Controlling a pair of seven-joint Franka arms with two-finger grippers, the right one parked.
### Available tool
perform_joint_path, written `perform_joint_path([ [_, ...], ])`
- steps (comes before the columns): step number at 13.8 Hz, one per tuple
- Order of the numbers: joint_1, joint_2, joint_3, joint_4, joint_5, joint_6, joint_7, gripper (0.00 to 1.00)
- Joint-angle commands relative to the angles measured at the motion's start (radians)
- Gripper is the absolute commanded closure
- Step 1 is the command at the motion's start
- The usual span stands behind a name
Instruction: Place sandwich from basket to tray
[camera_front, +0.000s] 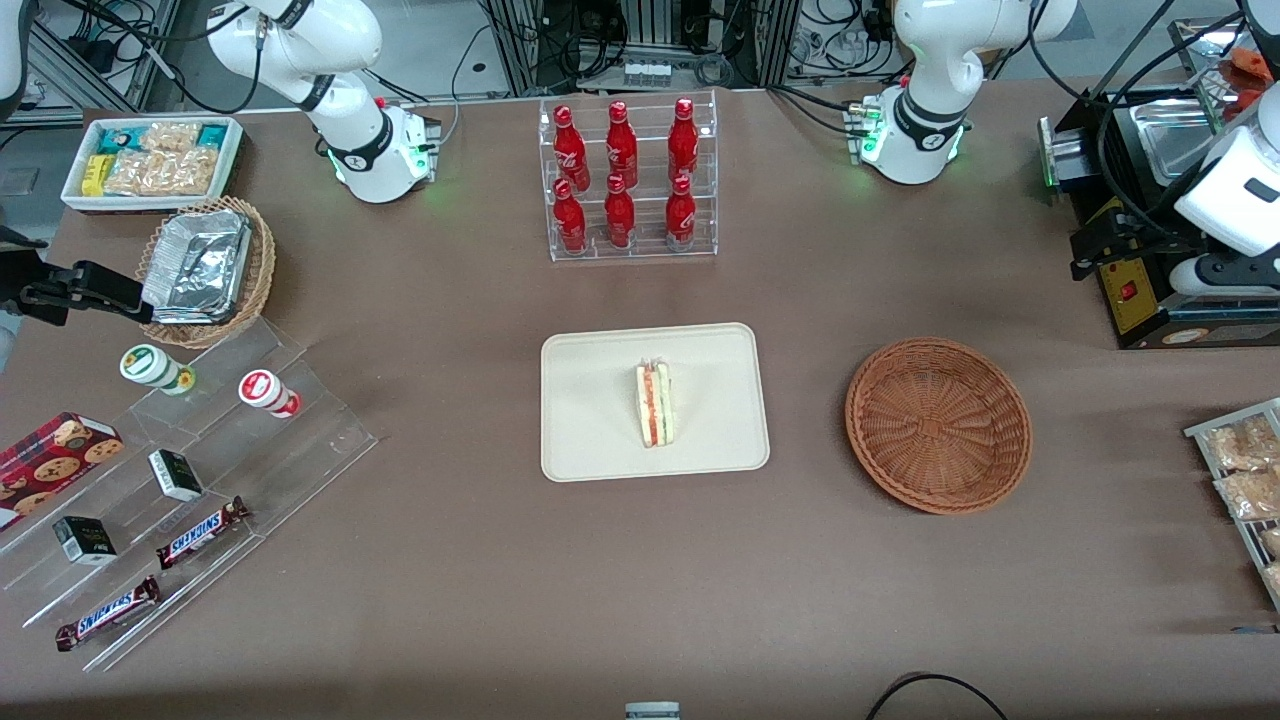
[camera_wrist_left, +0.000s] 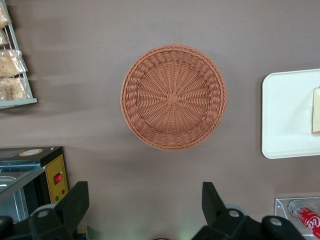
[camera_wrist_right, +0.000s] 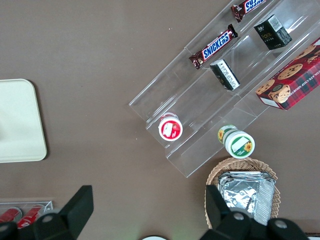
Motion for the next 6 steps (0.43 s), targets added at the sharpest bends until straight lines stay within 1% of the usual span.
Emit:
perform_joint_path([
  [1, -0.018, 0.074, 0.012, 0.110, 0.000, -0.041, 0.013, 0.00],
  [6, -0.016, 0.088, 0.031, 0.121, 0.001, -0.045, 0.015, 0.00],
])
